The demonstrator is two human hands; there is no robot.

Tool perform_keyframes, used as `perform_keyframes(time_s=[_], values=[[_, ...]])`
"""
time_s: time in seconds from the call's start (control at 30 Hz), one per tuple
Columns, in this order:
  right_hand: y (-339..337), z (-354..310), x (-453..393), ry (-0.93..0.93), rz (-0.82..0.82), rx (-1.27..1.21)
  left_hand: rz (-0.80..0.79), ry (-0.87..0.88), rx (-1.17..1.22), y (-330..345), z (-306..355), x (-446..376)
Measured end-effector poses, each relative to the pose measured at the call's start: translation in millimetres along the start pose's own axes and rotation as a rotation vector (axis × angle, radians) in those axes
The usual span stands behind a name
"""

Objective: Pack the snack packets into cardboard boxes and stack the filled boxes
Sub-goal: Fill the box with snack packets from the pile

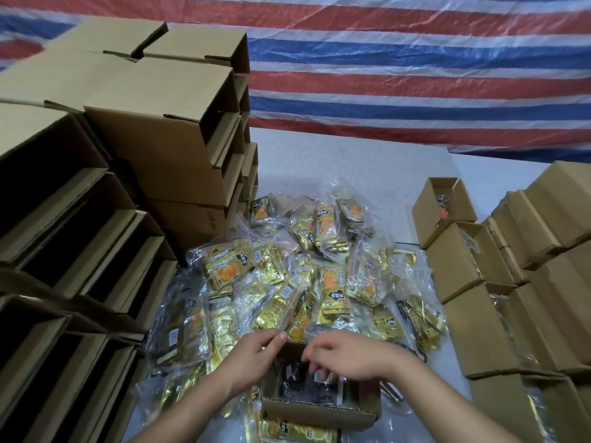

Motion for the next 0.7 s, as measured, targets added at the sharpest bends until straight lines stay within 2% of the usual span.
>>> perform_keyframes(time_s=[0.07,0.13,0.2,0.37,0.47,0.57,0.63,0.7], values=[[-30,-1,10,-0.051,0.199,-0.085,-0.004,-0.007,-0.012,0,-1,0],[-51,3,13,-0.069,0.407,-0.053,0.0,-0.014,-0.024,-1,-3,-1],[-53,11,8,-0.051,0.523,0.0,0.004,-0.02,-0.019,0,-4,-2],[-28,29,-13,0.057,0.584,0.213,-0.017,-0.043,0.01,3,-10,-2],[-28,30,-14,0.047,0.659,0.26,-0.026,-0.044,-0.031,-2,-8,-2],[-33,28,-13,0.031,0.692,0.257,0.072,-0.036,-0.094,-27,-1,-15],[-38,27,-9,0.024,0.713,0.239,0.171,-0.01,-0.229,-55,7,-33],[-43,27,-5,0.02,0.728,0.212,0.219,0.008,-0.484,-83,13,-56]])
Point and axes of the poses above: each hand's wrist, its own x-axis away from the middle knuckle, its own y-axis out of the palm, z = x × y, the point moved 9 cm from there along -x, towards the middle knuckle, and after that the axes turned 13 degrees about y, right-handed, at the moved point
